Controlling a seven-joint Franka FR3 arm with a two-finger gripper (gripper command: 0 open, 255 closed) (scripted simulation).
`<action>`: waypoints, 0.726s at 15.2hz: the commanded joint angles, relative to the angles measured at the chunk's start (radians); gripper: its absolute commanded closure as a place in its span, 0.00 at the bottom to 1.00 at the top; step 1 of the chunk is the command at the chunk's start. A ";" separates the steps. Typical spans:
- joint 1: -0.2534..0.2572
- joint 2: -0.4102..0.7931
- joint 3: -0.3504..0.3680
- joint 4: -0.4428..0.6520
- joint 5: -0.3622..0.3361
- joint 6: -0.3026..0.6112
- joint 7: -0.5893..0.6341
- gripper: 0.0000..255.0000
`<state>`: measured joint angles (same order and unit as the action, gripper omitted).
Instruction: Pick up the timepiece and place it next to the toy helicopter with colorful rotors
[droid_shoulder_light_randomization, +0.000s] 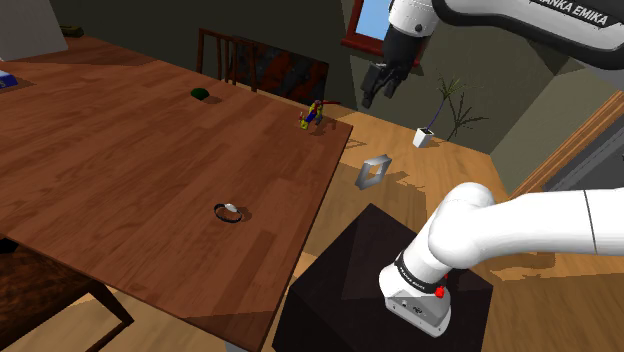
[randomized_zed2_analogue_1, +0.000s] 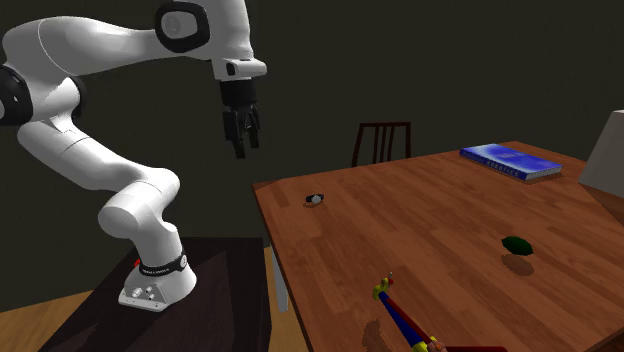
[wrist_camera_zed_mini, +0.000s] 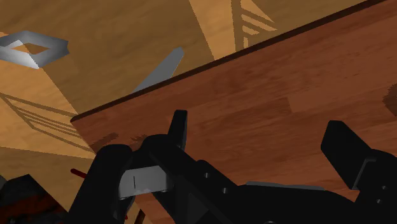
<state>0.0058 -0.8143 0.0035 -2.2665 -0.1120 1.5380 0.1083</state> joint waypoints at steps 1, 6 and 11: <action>0.000 0.000 0.000 0.000 0.000 0.000 0.000 0.00; 0.042 0.056 0.064 -0.071 0.031 0.130 0.037 0.00; 0.081 0.137 0.131 -0.117 0.055 0.261 0.073 0.00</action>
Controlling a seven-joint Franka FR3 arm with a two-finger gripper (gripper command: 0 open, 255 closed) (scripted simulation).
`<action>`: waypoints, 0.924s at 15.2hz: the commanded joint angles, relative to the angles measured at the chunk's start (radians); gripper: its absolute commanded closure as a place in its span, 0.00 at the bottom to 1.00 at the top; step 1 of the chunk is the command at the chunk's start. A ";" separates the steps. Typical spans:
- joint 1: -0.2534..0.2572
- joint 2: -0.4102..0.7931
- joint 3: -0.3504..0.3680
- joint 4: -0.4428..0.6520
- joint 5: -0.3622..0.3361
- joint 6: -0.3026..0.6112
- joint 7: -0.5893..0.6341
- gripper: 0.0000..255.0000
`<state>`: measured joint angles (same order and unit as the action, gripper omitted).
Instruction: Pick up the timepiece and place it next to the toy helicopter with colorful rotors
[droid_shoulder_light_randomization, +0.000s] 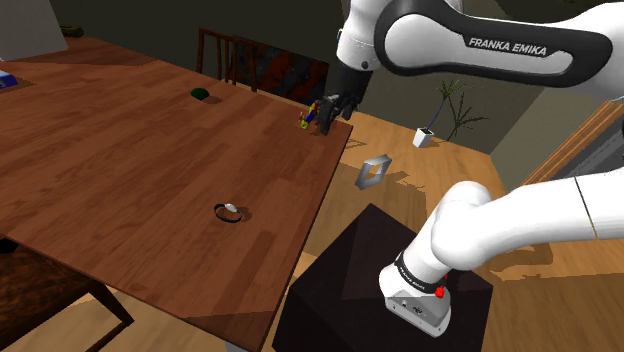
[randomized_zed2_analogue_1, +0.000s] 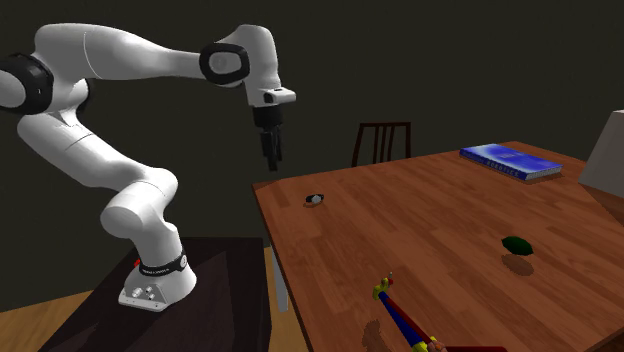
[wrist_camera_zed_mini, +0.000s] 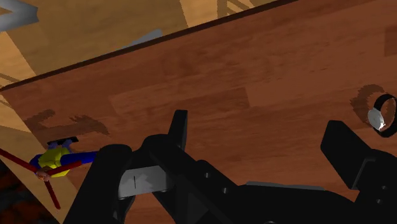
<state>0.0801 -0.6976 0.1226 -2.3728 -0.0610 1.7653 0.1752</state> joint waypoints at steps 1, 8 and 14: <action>0.014 0.040 0.026 -0.017 0.007 0.060 0.014 0.00; 0.056 0.202 0.126 -0.032 0.010 0.240 0.073 0.00; 0.077 0.372 0.216 -0.004 -0.027 0.380 0.141 0.00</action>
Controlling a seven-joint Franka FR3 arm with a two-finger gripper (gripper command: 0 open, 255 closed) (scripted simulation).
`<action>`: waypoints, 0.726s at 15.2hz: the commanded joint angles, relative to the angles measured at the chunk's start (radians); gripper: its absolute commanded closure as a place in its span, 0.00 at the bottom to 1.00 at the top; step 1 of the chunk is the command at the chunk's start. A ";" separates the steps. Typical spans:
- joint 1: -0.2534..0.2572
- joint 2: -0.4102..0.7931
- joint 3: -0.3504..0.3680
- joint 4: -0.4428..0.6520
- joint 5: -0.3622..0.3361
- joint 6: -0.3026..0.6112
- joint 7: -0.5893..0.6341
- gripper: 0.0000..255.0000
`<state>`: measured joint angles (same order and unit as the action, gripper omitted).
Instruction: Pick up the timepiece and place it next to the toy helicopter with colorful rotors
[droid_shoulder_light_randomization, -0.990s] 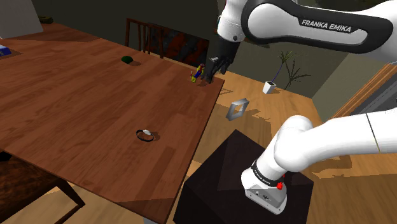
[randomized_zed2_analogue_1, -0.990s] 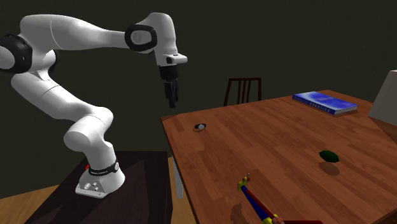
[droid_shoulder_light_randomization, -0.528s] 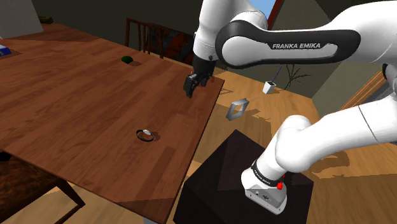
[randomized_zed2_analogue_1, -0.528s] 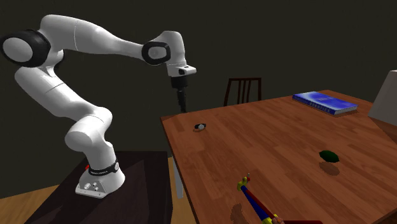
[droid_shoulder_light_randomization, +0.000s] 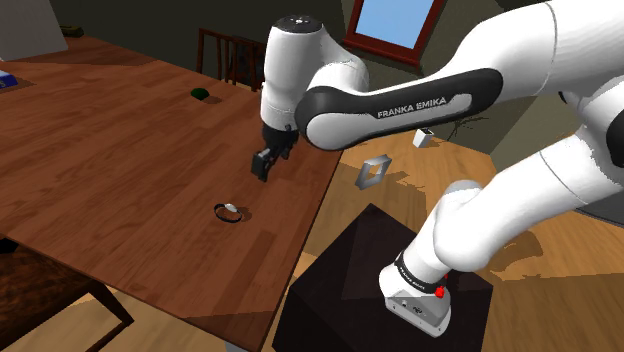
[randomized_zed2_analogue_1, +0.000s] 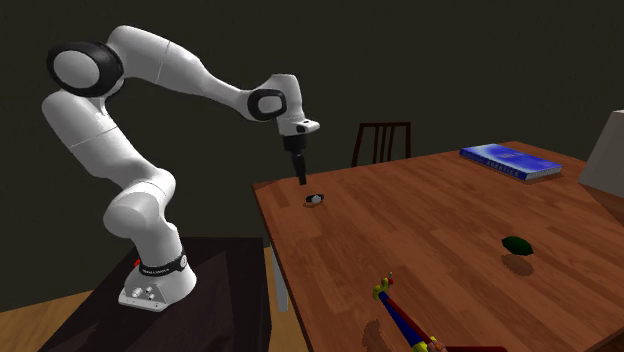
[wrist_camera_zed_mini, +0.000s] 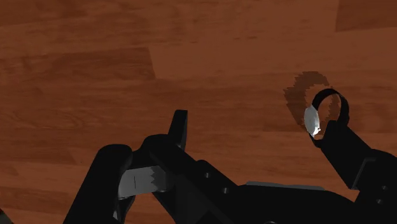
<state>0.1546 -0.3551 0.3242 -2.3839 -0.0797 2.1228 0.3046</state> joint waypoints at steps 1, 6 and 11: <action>0.005 0.061 0.029 0.016 -0.020 0.044 0.025 0.00; 0.015 0.226 0.100 0.073 -0.107 0.135 0.109 0.00; 0.022 0.322 0.123 0.098 -0.176 0.190 0.164 0.00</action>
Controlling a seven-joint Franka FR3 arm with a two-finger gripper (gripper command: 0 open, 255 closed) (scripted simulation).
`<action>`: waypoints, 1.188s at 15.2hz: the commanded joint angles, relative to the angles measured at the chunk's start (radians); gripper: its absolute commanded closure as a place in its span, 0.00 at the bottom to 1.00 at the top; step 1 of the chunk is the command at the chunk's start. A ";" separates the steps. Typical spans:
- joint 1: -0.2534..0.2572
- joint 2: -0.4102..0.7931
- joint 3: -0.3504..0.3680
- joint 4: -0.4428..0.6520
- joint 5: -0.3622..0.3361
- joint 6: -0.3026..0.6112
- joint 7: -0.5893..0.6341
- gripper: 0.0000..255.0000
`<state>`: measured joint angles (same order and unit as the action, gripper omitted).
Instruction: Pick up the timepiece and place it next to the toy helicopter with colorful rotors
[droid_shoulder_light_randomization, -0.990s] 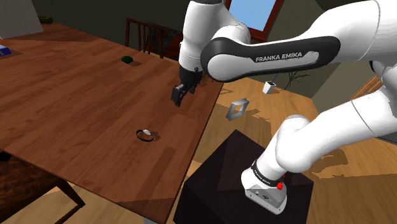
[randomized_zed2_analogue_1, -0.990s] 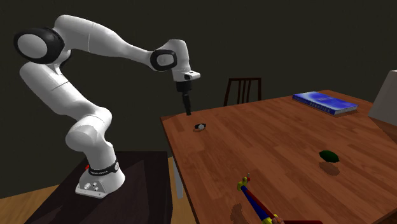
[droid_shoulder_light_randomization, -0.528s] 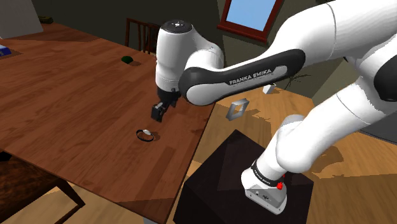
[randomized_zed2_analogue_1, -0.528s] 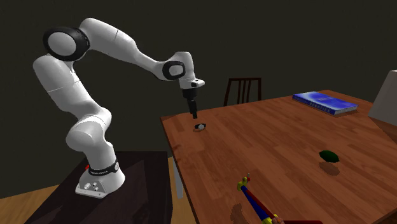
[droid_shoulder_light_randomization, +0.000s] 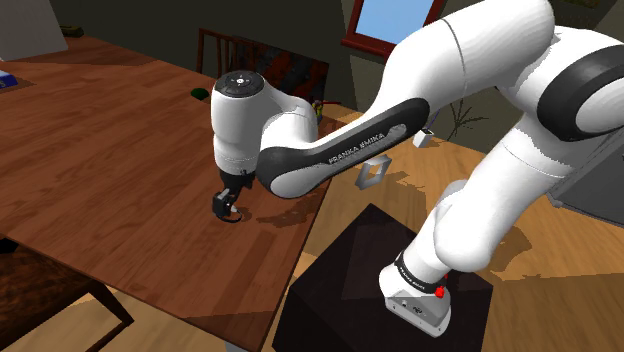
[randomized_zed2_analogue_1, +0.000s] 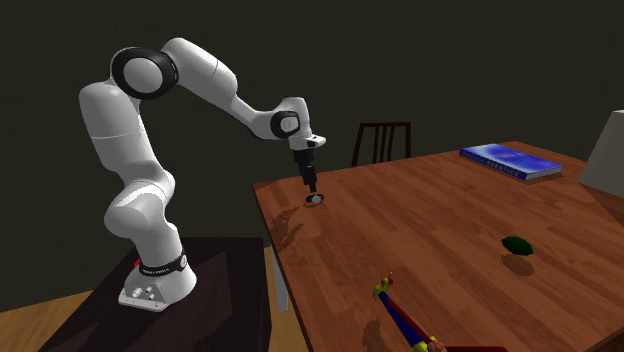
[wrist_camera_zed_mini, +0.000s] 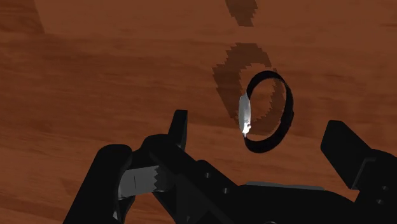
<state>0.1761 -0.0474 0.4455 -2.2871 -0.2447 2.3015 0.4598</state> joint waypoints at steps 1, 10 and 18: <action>-0.002 0.024 0.001 -0.002 -0.020 0.023 0.015 0.00; -0.007 0.071 -0.005 -0.018 -0.063 0.077 0.044 0.00; -0.007 0.071 -0.005 -0.018 -0.063 0.076 0.044 1.00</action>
<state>0.1689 0.0233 0.4406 -2.3047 -0.3073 2.3779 0.5036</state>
